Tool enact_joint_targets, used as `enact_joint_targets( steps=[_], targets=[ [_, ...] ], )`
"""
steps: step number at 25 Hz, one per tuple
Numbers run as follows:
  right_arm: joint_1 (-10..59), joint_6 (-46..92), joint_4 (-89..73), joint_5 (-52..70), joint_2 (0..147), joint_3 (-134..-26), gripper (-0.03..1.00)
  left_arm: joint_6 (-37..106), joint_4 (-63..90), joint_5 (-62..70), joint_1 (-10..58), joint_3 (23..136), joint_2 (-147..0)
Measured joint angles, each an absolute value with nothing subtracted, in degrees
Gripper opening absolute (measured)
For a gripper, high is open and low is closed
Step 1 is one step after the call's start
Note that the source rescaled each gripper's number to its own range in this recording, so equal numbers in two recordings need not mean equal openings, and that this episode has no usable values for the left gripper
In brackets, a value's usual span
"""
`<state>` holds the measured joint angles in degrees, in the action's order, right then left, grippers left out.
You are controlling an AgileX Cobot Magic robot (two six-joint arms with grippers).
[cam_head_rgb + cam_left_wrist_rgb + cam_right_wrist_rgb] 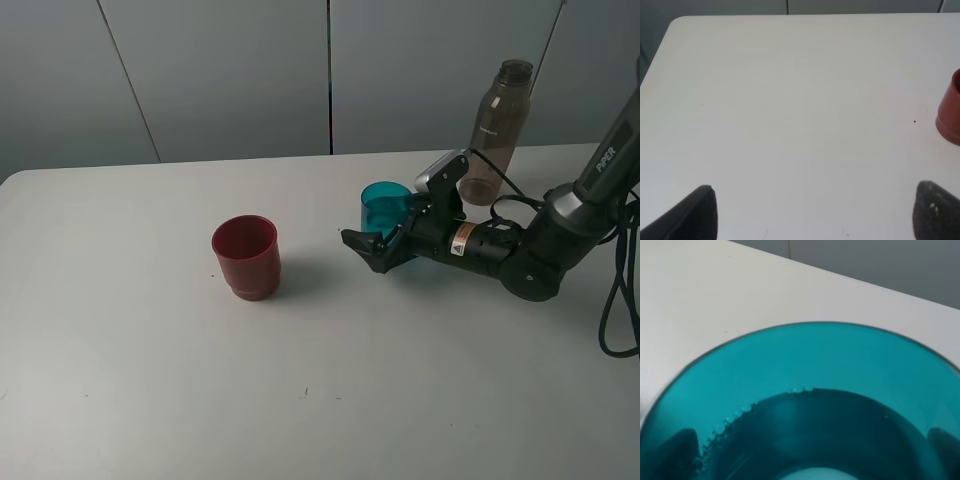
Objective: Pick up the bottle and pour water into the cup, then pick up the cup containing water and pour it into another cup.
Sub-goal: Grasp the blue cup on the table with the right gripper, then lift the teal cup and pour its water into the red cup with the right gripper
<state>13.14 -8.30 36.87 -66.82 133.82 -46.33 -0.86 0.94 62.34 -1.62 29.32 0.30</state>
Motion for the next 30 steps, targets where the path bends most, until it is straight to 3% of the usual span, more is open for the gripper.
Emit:
enact_joint_targets(
  steps=[1, 2, 3, 4, 5, 6, 30],
  targets=[
    [13.14, -8.3, 36.87, -66.82, 133.82, -46.33, 1.0, -0.86, 0.94, 62.34, -1.62, 29.32, 0.3],
    [13.14, -8.3, 36.87, -66.82, 133.82, -46.33, 0.93, -0.86, 0.94, 62.34, -1.62, 29.32, 0.3],
    [13.14, -8.3, 36.87, -66.82, 133.82, -46.33, 0.77, -0.86, 0.94, 62.34, -1.62, 29.32, 0.3],
    [13.14, -8.3, 36.87, -66.82, 133.82, -46.33, 0.5, -0.86, 0.94, 62.34, -1.62, 29.32, 0.3],
    [13.14, -8.3, 36.68, -66.82, 133.82, -46.33, 0.15, -0.86, 0.94, 62.34, -1.62, 29.32, 0.3],
    [13.14, -8.3, 36.7, -66.82, 133.82, -46.33, 0.03, -0.86, 0.94, 62.34, -1.62, 29.32, 0.3],
    [13.99, -12.49, 35.38, -63.99, 126.51, -46.44, 0.04, -0.86, 0.94, 62.34, -1.62, 29.32, 0.3]
  ],
)
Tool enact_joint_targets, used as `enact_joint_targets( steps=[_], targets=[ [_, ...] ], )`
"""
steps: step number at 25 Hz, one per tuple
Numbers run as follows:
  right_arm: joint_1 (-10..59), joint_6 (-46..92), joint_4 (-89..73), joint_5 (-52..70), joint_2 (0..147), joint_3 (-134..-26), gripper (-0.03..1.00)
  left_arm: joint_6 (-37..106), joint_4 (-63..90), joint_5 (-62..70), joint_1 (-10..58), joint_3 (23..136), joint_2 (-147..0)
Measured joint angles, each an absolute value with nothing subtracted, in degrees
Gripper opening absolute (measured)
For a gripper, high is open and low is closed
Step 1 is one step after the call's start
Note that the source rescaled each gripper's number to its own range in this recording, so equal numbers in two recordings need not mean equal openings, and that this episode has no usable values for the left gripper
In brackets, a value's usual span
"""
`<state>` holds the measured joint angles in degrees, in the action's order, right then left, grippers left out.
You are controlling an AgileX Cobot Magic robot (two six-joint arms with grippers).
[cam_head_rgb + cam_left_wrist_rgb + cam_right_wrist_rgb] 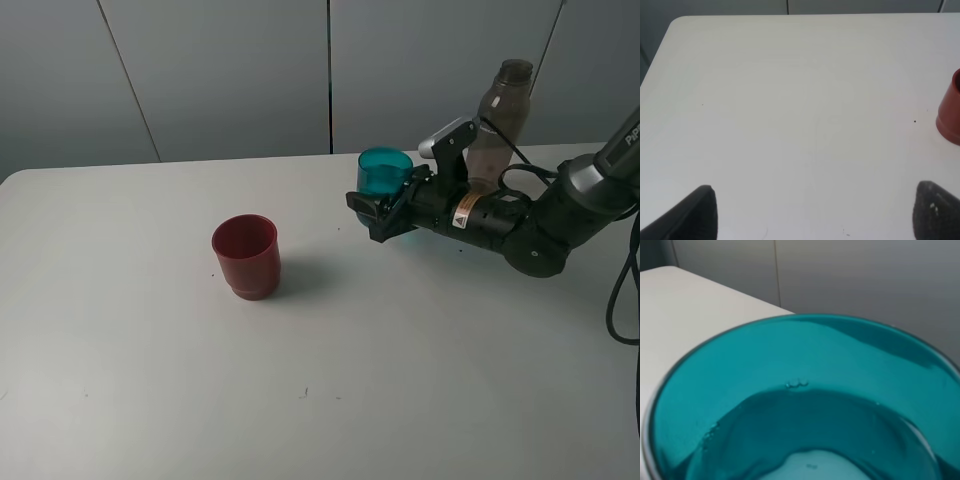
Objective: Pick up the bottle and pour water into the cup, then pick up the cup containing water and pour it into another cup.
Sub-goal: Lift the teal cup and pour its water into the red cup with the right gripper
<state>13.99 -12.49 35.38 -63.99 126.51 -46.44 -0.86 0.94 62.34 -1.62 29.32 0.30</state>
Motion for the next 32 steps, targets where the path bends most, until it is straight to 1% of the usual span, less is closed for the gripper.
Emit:
enact_joint_targets(
  steps=[4, 11, 19, 32],
  targets=[
    [14.85, -16.48, 35.77, -61.54, 126.39, -49.46, 0.03, -0.86, 0.94, 62.34, -1.62, 29.32, 0.3],
    [20.91, -17.7, 36.88, -51.64, 126.39, -59.02, 0.03, -0.86, 0.94, 62.34, -1.62, 29.32, 0.3],
    [24.45, -19.42, 36.88, -43.7, 126.39, -68.56, 0.03, -0.86, 0.94, 62.34, -1.62, 29.32, 0.3],
    [26.6, -23.13, 42.11, -44.2, 132.59, -78.05, 0.03, -0.96, 0.83, 62.34, -1.62, 29.32, 0.3]
  ],
)
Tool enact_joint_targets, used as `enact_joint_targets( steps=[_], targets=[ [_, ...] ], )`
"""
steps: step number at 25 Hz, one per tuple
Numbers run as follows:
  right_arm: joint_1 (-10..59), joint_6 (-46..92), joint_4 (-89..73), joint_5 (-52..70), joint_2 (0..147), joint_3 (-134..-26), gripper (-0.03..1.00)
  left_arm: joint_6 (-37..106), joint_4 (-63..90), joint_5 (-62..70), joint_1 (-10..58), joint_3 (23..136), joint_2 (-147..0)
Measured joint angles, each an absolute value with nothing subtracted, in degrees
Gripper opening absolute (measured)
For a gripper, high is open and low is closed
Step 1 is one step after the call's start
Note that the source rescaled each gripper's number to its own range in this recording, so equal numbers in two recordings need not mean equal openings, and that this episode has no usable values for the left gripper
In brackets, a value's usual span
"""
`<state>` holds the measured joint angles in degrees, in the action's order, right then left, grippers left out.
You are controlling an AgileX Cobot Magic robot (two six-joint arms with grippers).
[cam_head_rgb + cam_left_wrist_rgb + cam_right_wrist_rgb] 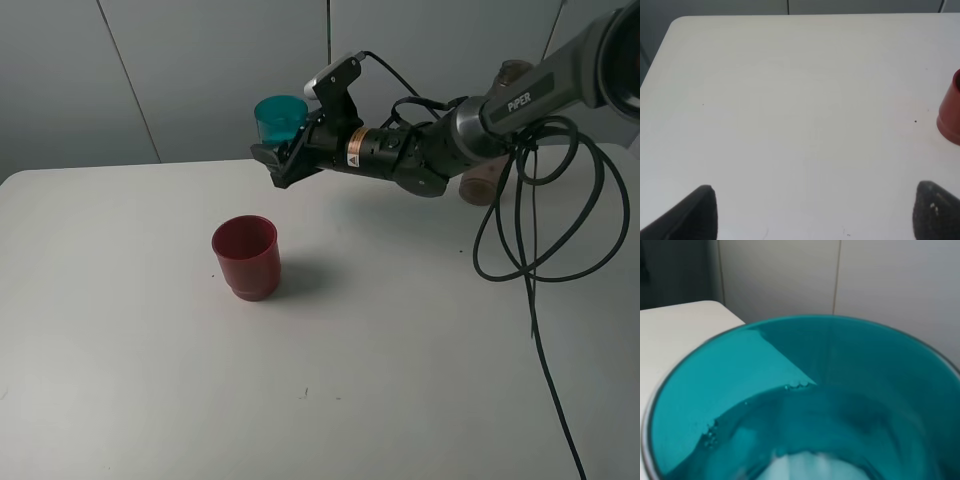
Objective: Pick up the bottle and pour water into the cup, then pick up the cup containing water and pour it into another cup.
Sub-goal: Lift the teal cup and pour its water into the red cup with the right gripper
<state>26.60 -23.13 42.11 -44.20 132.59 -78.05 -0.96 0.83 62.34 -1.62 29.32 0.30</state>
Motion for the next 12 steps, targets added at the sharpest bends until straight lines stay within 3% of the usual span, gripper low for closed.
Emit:
enact_joint_targets(
  steps=[12],
  targets=[
    [26.6, -23.34, 52.7, -48.37, 132.99, -78.53, 0.03, -0.96, 0.83, 62.34, -1.62, 29.32, 0.3]
  ],
)
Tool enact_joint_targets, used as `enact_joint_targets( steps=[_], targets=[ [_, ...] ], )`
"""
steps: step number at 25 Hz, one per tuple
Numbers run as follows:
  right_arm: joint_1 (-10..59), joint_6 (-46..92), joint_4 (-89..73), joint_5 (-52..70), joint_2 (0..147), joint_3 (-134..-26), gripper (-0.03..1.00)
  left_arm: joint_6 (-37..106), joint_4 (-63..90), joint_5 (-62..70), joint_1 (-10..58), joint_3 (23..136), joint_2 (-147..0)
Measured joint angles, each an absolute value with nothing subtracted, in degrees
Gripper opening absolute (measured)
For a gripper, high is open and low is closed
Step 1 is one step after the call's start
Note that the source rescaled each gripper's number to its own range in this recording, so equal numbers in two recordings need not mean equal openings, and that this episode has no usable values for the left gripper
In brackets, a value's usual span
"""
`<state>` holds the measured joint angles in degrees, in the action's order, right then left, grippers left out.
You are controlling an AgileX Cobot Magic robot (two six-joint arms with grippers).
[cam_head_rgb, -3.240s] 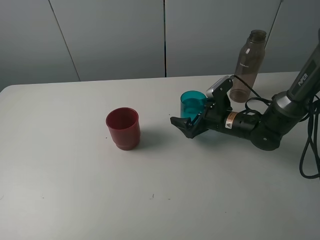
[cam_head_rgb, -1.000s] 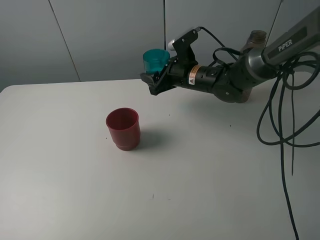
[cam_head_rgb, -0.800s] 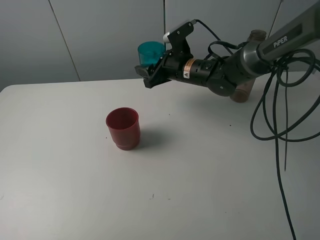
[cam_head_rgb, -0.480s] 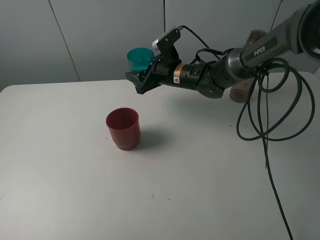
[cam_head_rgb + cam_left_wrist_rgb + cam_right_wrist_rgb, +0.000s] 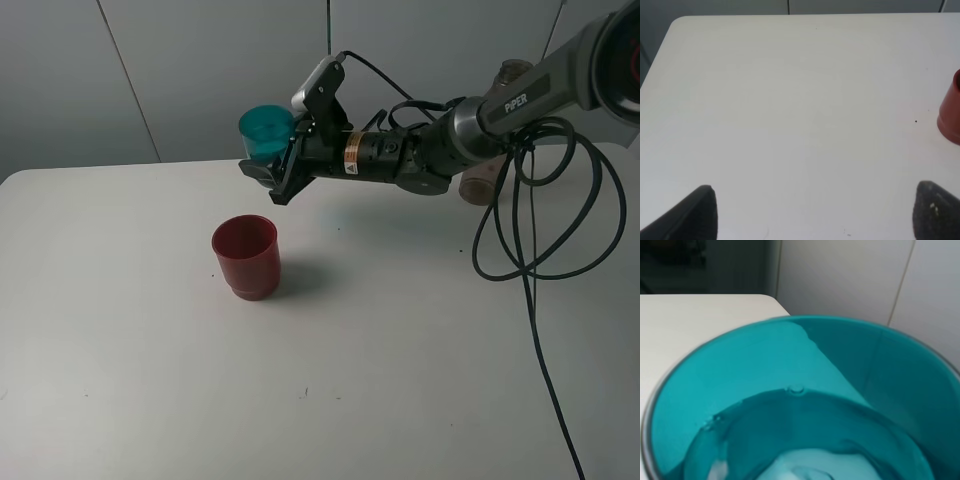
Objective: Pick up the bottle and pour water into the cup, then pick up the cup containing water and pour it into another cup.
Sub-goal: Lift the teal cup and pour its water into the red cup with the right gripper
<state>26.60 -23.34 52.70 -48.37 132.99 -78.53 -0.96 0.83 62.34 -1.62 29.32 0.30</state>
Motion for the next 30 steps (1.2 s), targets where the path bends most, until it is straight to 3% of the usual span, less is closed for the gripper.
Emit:
enact_joint_targets(
  steps=[30],
  targets=[
    [26.6, 0.62, 55.04, -53.31, 132.99, -78.53, 0.03, -0.96, 0.83, 62.34, -1.62, 29.32, 0.3]
  ],
)
